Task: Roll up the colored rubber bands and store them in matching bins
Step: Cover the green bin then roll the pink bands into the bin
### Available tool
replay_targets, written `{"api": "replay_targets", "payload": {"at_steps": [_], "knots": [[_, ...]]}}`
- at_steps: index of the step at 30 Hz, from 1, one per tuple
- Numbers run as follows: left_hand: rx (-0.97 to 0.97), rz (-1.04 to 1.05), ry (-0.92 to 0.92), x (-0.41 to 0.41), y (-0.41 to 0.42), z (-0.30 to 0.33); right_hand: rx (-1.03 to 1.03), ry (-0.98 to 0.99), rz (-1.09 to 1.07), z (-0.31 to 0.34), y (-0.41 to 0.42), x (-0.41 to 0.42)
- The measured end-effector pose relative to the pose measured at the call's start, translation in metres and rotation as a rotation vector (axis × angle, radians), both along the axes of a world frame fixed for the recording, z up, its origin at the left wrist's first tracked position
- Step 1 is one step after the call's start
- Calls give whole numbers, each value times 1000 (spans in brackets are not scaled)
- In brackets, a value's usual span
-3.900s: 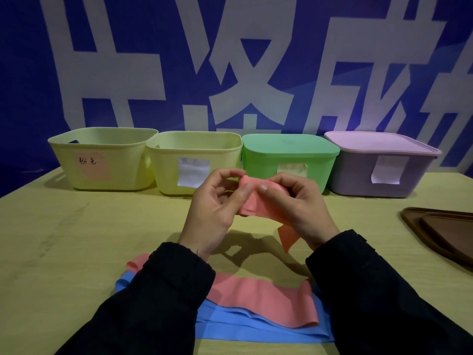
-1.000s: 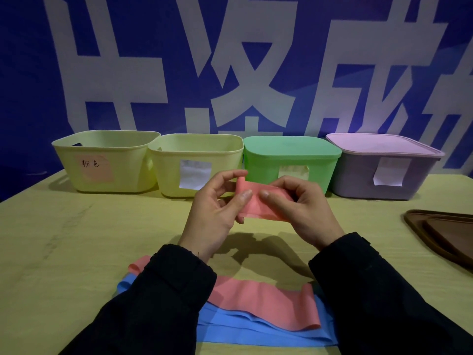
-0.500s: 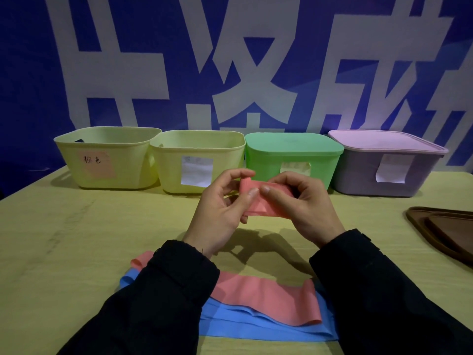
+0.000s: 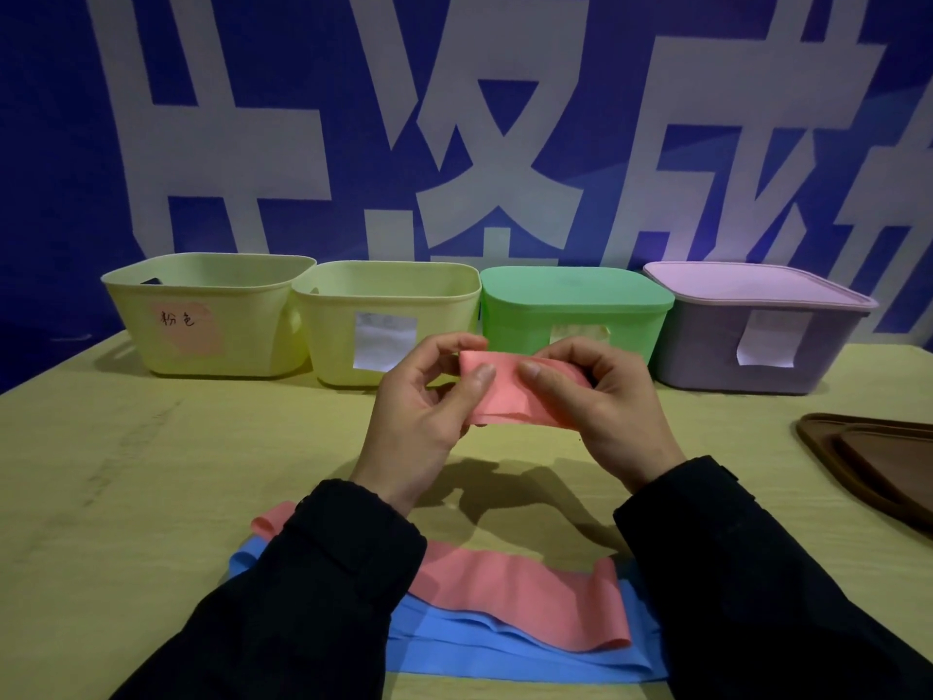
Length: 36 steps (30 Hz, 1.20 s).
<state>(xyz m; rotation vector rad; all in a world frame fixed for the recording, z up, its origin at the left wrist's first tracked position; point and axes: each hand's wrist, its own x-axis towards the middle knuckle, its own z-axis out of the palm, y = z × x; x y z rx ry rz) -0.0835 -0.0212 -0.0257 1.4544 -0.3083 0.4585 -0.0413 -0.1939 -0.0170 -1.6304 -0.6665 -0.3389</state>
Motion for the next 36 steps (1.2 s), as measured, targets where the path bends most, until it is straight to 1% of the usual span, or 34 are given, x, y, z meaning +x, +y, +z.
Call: {"api": "replay_targets", "payload": {"at_steps": [2,5,8,12,17,20,24,27,33,36], "knots": [[15,-41,3,0,0,-1,3,13,-2,-1,-1,0],[66,-13,25,3,0,-3,-6,22,-10,-1,-3,1],[52,19,43,5,0,-5,15,27,-13,1,-4,0],[55,-5,65,6,2,-5,-7,-9,-14,0,-3,-2],[75,29,40,7,2,-6,21,-7,-22,1,-3,-2],[107,13,30,7,2,-7,31,21,-36,0,-5,1],[56,-14,-7,6,3,-5,41,56,-35,1,-3,2],[-21,-110,40,5,0,-5,-2,28,-56,-2,-1,1],[-15,-185,39,8,1,-10,-19,47,-51,-4,1,-1],[42,-122,7,8,0,-10,-24,46,-31,-3,1,-2]]}}
